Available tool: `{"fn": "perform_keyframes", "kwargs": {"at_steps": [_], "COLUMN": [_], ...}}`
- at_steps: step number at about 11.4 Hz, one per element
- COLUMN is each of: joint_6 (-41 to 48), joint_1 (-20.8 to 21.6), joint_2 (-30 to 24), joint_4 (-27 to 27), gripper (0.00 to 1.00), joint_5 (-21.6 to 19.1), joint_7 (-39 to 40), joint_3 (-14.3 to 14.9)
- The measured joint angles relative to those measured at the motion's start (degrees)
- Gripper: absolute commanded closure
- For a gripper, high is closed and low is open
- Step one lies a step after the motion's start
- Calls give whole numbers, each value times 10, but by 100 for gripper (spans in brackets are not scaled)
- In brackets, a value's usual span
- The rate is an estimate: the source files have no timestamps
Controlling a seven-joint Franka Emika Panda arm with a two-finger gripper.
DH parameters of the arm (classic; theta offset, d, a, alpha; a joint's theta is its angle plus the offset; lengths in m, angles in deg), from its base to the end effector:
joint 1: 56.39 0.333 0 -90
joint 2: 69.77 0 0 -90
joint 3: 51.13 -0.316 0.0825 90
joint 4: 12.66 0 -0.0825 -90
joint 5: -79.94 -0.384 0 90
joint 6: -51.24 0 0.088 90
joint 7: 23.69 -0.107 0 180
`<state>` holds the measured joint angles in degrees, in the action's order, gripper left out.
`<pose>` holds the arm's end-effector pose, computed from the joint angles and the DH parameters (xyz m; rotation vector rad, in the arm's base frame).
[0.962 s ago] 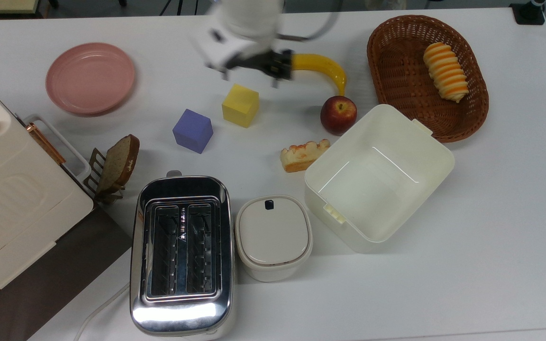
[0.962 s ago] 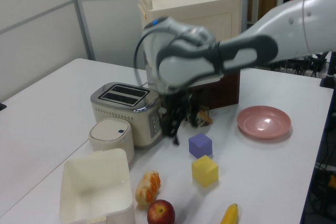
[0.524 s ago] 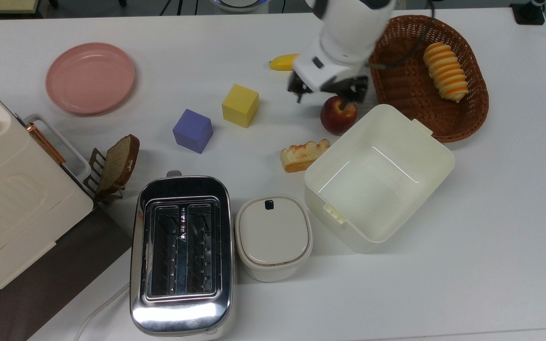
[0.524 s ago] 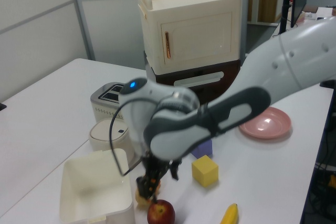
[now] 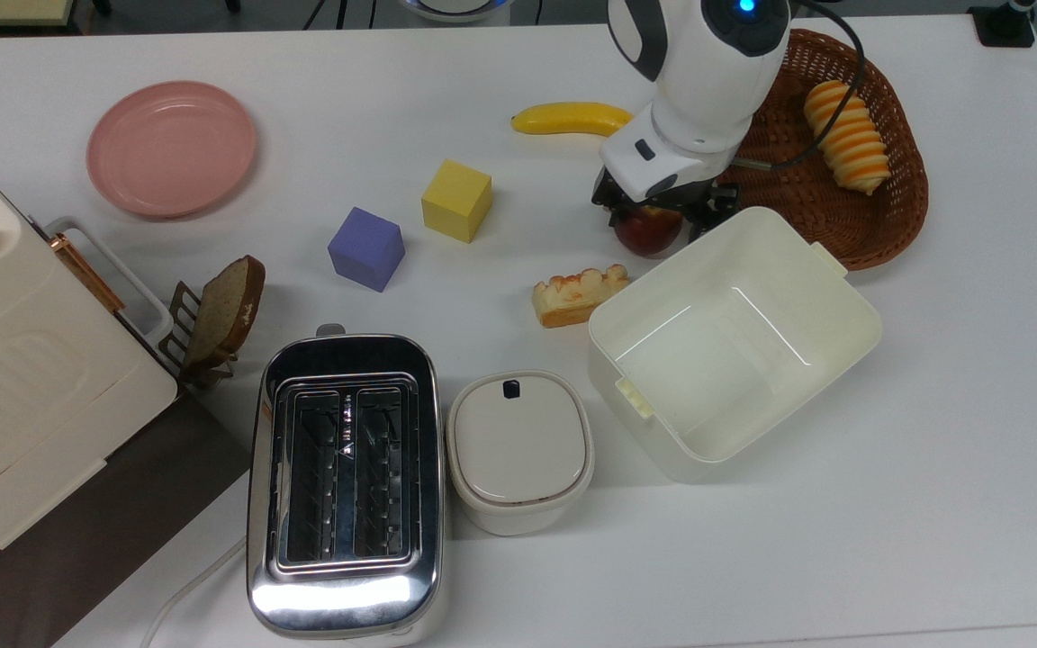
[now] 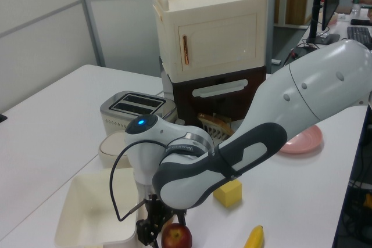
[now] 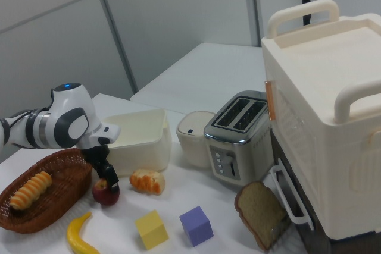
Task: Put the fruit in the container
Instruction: 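Close the gripper around the red apple and lift it, then carry the apple over the cream container and lower it inside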
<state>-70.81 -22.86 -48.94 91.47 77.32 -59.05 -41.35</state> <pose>0.5764 0.2638 0.3382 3.0811 -0.3375 -0.0435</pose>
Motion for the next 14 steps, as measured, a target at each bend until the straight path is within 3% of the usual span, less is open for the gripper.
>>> {"fn": "perform_keyframes", "kwargs": {"at_steps": [1,3,4,7,9,10,12,14], "joint_6": [0,0,4,76,154,163,132,33], "joint_1": [3,6,5,-3,-13,-15,-16,-17], "joint_2": [2,10,10,-16,-54,-66,-59,-43], "joint_4": [0,0,-1,-11,-47,-77,-134,-143], "gripper": [17,65,73,72,72,71,65,53], "joint_5": [-1,-1,-1,-39,-63,-97,-147,-152], "joint_7": [0,0,5,88,124,126,116,53], "joint_3": [0,0,1,12,32,47,74,77]}}
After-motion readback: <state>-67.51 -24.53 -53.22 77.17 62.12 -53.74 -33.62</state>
